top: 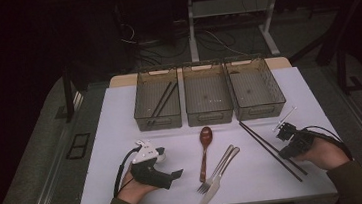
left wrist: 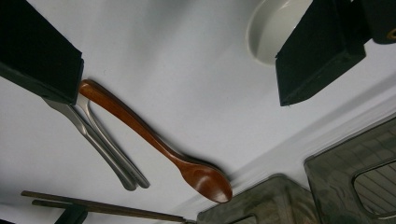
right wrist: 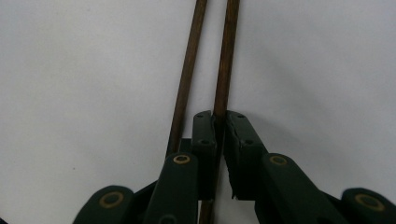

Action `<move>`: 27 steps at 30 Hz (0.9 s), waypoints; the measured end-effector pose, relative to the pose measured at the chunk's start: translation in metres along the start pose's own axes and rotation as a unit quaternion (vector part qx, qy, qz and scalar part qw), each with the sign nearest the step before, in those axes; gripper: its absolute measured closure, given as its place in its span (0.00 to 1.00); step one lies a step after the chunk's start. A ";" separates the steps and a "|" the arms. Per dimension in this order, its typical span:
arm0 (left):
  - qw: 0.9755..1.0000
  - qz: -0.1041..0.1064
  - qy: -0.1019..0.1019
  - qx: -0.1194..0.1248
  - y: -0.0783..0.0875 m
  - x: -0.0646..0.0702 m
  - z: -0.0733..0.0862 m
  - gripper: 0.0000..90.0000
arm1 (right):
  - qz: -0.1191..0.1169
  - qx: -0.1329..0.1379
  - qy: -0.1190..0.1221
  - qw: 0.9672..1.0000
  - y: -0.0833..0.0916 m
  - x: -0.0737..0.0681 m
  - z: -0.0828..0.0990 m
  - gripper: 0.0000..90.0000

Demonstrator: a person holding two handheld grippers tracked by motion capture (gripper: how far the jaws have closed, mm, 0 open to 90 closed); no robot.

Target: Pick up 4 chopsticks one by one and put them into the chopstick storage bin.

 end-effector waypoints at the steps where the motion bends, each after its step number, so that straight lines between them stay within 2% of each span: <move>1: 1.000 0.000 0.000 0.000 0.000 0.000 0.000 0.00 | 0.001 -0.003 -0.001 1.000 0.000 0.000 0.000 0.91; 11: 1.000 0.001 0.001 0.001 0.000 0.000 0.000 0.00 | 0.001 -0.009 -0.015 1.000 0.000 -0.001 -0.002 0.92; 19: 1.000 0.002 0.002 0.000 0.000 0.000 0.000 0.00 | 0.002 -0.001 -0.017 1.000 0.000 0.000 0.000 0.93; 27: 1.000 0.002 0.003 0.001 0.000 0.000 0.000 0.00 | -0.005 0.020 -0.018 1.000 0.001 0.001 0.005 0.93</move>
Point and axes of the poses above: each handheld gripper's, and its own axes: y roughly backward along the jaws, z roughly out of its underside, x roughly to its right, the point moved 3 cm from there along -y, roughly forward along the jaws, and after that the axes turned 9 degrees about -x, right-handed, at the moved point
